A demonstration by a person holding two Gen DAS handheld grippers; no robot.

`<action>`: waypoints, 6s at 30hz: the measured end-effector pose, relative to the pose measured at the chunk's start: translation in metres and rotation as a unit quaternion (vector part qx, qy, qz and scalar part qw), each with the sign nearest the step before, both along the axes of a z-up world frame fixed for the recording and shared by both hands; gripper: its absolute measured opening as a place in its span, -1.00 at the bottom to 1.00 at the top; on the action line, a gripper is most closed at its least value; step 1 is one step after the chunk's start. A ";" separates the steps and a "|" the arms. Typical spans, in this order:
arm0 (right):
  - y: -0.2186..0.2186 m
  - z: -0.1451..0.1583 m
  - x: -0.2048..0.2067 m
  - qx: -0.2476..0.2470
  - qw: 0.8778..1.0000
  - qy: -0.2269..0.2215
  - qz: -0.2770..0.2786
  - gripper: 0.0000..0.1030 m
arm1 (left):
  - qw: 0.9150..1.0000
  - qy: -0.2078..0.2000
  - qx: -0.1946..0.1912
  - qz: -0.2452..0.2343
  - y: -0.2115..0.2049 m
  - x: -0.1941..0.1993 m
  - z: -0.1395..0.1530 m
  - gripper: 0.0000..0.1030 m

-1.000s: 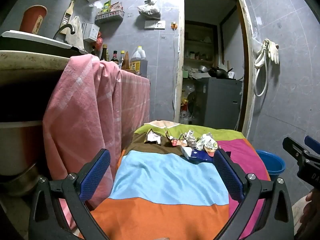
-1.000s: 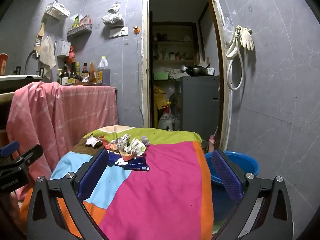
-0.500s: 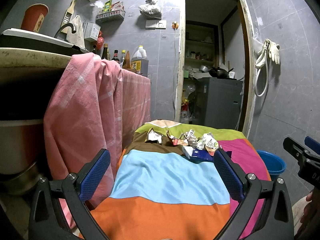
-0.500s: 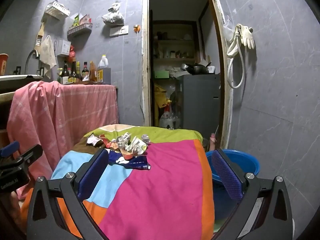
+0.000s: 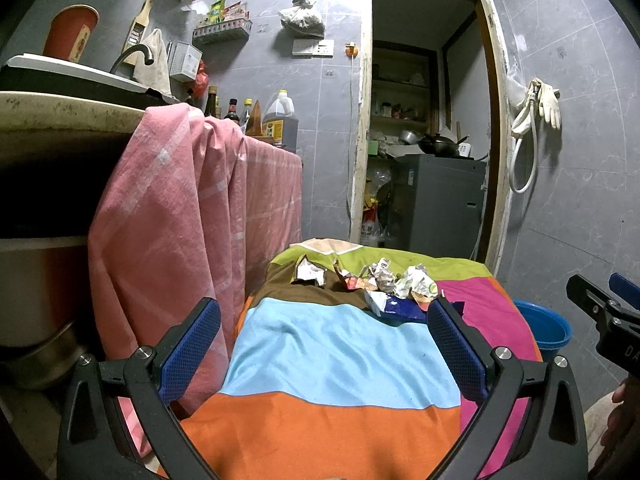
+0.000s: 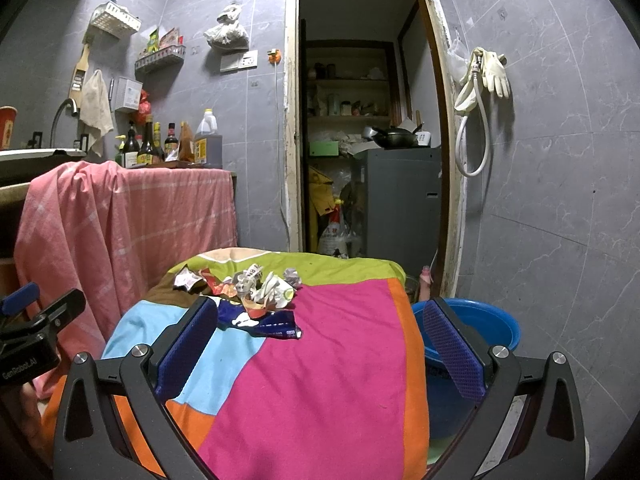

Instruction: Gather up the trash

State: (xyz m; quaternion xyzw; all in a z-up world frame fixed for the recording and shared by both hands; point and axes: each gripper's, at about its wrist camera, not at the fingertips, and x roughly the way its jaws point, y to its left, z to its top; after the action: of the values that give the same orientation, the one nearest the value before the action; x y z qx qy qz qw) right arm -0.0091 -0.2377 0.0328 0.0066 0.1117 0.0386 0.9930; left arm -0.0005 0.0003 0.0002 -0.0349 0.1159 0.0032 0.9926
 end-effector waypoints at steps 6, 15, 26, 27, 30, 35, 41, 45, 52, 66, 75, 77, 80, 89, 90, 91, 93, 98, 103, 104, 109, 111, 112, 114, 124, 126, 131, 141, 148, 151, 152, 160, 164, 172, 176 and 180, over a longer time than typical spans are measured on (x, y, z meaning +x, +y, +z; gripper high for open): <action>0.007 -0.005 0.001 0.000 1.000 0.000 0.000 1.00 | 1.000 0.000 0.000 0.000 0.000 0.000 0.000 0.96; 0.006 -0.003 0.000 -0.001 1.000 0.000 -0.001 1.00 | 1.000 0.001 0.000 -0.001 0.000 0.000 0.000 0.96; 0.005 -0.002 0.000 -0.001 1.000 0.001 0.000 1.00 | 1.000 0.001 -0.002 -0.001 0.000 0.000 0.000 0.96; 0.004 -0.001 0.000 0.000 1.000 0.001 0.000 1.00 | 1.000 0.001 -0.001 0.000 0.000 0.000 0.000 0.96; 0.004 -0.001 0.000 -0.001 1.000 0.001 0.000 1.00 | 1.000 0.002 -0.001 0.000 0.000 0.000 0.000 0.96; 0.004 -0.002 0.000 0.000 1.000 0.001 0.000 1.00 | 1.000 0.002 -0.001 0.000 0.000 0.000 0.000 0.96; 0.004 -0.001 -0.001 0.000 1.000 0.002 0.000 1.00 | 1.000 0.001 -0.002 0.000 0.000 0.000 0.000 0.96; 0.003 -0.001 -0.001 0.000 1.000 0.002 0.000 1.00 | 1.000 0.001 -0.002 0.000 0.000 0.000 0.000 0.96; 0.003 0.000 0.000 0.000 1.000 0.002 0.000 1.00 | 1.000 0.002 -0.002 0.000 0.000 0.000 0.000 0.96; 0.008 0.002 0.009 0.000 1.000 -0.012 0.006 1.00 | 1.000 0.002 0.004 0.000 0.008 0.029 0.003 0.96; -0.008 0.015 0.072 0.020 0.999 0.000 0.030 1.00 | 1.000 0.024 -0.003 -0.010 0.014 0.076 0.010 0.96; -0.008 0.015 0.084 0.019 0.999 0.005 0.030 1.00 | 0.999 0.045 -0.009 -0.011 0.015 0.090 0.006 0.96; -0.007 0.013 0.103 0.016 0.999 0.018 0.039 1.00 | 0.996 0.083 -0.014 -0.017 0.014 0.113 -0.002 0.96; 0.006 -0.013 0.156 0.004 0.992 0.087 0.095 0.65 | 0.990 0.132 -0.013 -0.051 0.003 0.151 -0.015 0.80; 0.009 -0.018 0.162 0.002 0.990 0.100 0.103 0.40 | 0.989 0.138 -0.015 -0.058 0.001 0.155 -0.016 0.66; 0.010 -0.020 0.166 0.000 0.988 0.109 0.107 0.24 | 0.987 0.143 -0.017 -0.064 -0.001 0.159 -0.018 0.51; 0.014 -0.030 0.177 0.005 0.983 0.136 0.127 0.05 | 0.983 0.161 -0.022 -0.082 -0.004 0.168 -0.022 0.29; 0.019 -0.041 0.186 0.012 0.973 0.166 0.159 -0.08 | 0.973 0.197 -0.045 -0.112 -0.008 0.185 -0.030 0.04; 0.028 -0.050 0.193 0.004 0.965 0.190 0.180 -0.34 | 0.963 0.226 -0.070 -0.128 -0.006 0.198 -0.036 -0.21; 0.029 -0.052 0.195 0.003 0.963 0.197 0.183 -0.35 | 0.962 0.230 -0.071 -0.131 -0.006 0.201 -0.037 -0.24; 0.039 -0.059 0.200 -0.018 0.956 0.216 0.197 -0.66 | 0.954 0.251 -0.079 -0.142 -0.007 0.207 -0.042 -0.46; 0.042 -0.061 0.200 -0.024 0.955 0.220 0.197 -0.75 | 0.953 0.253 -0.081 -0.149 -0.007 0.208 -0.042 -0.53; 0.042 -0.061 0.200 -0.026 0.955 0.221 0.198 -0.79 | 0.952 0.253 -0.080 -0.153 -0.008 0.208 -0.041 -0.66; 0.042 -0.061 0.198 -0.031 0.954 0.221 0.199 -0.83 | 0.952 0.251 -0.077 -0.156 -0.010 0.209 -0.040 -0.70; 0.047 -0.054 0.176 -0.074 0.962 0.176 0.196 -0.97 | 0.959 0.220 -0.058 -0.166 -0.023 0.200 -0.032 -0.89; 0.044 -0.050 0.172 -0.072 0.965 0.163 0.193 -0.97 | 0.962 0.208 -0.052 -0.166 -0.024 0.196 -0.028 -0.91; 0.034 -0.032 0.153 -0.074 0.976 0.108 0.173 -0.97 | 0.971 0.172 -0.038 -0.163 -0.031 0.181 -0.013 -0.93; -0.013 0.037 0.115 -0.079 0.993 -0.045 0.075 -0.97 | 0.989 0.030 -0.005 -0.148 -0.067 0.153 0.042 -0.94; -0.064 0.080 0.094 -0.070 0.986 -0.150 -0.006 -0.97 | 0.983 -0.102 -0.006 -0.150 -0.110 0.133 0.081 -0.94; -0.085 0.088 0.092 -0.067 0.982 -0.172 -0.029 -0.97 | 0.976 -0.152 -0.014 -0.157 -0.137 0.125 0.094 -0.93; -0.093 0.090 0.091 -0.069 0.981 -0.178 -0.038 -0.97 | 0.973 -0.163 -0.018 -0.160 -0.146 0.125 0.097 -0.93; -0.161 0.081 0.096 -0.068 0.973 -0.198 -0.099 -0.97 | 0.965 -0.186 -0.032 -0.184 -0.226 0.136 0.095 -0.93; -0.190 0.063 0.110 -0.065 0.976 -0.172 -0.117 -0.97 | 0.969 -0.143 -0.031 -0.200 -0.261 0.162 0.082 -0.93; -0.235 0.009 0.146 -0.033 0.989 -0.067 -0.131 -0.96 | 0.974 0.025 -0.004 -0.226 -0.316 0.226 0.031 -0.93; -0.251 -0.021 0.162 -0.004 0.991 -0.004 -0.132 -0.96 | 0.970 0.082 0.021 -0.227 -0.337 0.244 0.000 -0.93; -0.260 -0.040 0.176 0.019 0.990 0.044 -0.131 -0.96 | 0.966 0.123 0.032 -0.226 -0.348 0.256 -0.021 -0.93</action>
State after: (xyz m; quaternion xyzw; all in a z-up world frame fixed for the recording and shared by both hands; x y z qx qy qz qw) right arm 0.1664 -0.4982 -0.0075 0.0415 0.1531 -0.0901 0.9832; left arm 0.2551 -0.3479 -0.0203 0.0251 0.2421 -0.2134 0.9462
